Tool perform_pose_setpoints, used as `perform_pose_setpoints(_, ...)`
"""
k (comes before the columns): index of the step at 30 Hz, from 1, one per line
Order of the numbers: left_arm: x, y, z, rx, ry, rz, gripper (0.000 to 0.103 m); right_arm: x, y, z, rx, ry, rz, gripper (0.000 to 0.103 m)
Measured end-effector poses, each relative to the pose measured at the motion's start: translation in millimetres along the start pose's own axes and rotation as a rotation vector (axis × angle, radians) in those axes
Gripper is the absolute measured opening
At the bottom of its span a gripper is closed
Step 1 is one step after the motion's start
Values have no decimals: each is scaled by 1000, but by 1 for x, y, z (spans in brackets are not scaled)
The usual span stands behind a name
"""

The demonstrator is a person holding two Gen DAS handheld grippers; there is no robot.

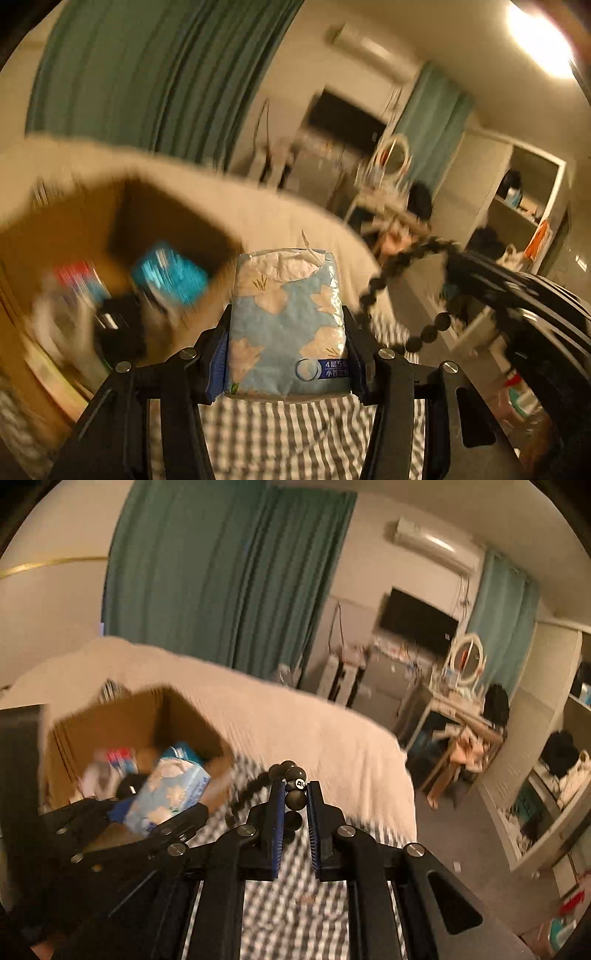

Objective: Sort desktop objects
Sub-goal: 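Carry the tissue pack and bracelet into the cardboard box and release both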

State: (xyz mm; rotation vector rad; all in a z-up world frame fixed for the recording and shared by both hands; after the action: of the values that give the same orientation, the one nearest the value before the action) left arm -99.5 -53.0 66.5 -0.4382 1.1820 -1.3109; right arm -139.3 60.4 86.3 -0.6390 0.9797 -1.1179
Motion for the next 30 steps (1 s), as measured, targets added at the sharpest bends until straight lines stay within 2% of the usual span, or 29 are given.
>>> perform_pose_setpoints(2,8,-20,23,-62,-30,-15,52,8,-18,2,-11,-25,-23,11)
perform_pose_setpoints(4,28,-37,41,-122,-94,-6,52,21,-32,0,-21,-64,-57,11)
perform_pose_setpoints(7,72,-55,62,-200,-229,29,52,50,-42,-8,-18,-117,-78,11)
perform_pose_setpoints(11,132,-57,56,-153,-336,115,52,89,-47,-35,27,-227,-137,11)
perform_pose_setpoints(15,167,-49,55,-118,-421,147,54,119,-50,-59,65,-306,-207,11)
perform_pose_setpoints(16,172,-49,56,-121,-437,152,60,125,-51,-64,79,-324,-221,11)
perform_pose_setpoints(17,173,-47,56,-125,-444,156,75,129,-50,-68,90,-328,-239,17)
perform_pose_setpoints(18,174,-47,56,-135,-448,161,84,131,-48,-69,97,-320,-247,26)
perform_pose_setpoints(19,175,-48,59,-151,-458,164,96,133,-46,-70,97,-300,-245,47)
perform_pose_setpoints(20,175,-48,61,-159,-471,159,98,133,-44,-69,86,-268,-238,59)
perform_pose_setpoints(22,171,-49,60,-152,-491,120,98,125,-38,-63,59,-225,-244,60)
perform_pose_setpoints(25,161,-49,53,-117,-465,27,99,110,-26,-55,80,-185,-286,60)
perform_pose_setpoints(27,158,-48,51,-87,-450,0,99,96,-14,-44,94,-150,-325,67)
perform_pose_setpoints(28,153,-46,55,-80,-443,-4,99,89,-10,-38,96,-136,-336,74)
perform_pose_setpoints(30,146,-44,65,-82,-423,2,102,71,-3,-23,86,-104,-365,81)
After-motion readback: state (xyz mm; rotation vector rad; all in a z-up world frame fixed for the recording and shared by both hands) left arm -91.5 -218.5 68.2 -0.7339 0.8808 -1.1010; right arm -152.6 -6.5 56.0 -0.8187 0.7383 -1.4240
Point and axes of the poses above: each gripper's, at about its wrist camera, not at the fingertips, and z roughly against the way its jaws point, x to its left, y to its underside, the point moved 5 cm from there along -z, roughly the way its jaws point, and after that the axes turned 8 degrees about y, right-handed, at the moved point
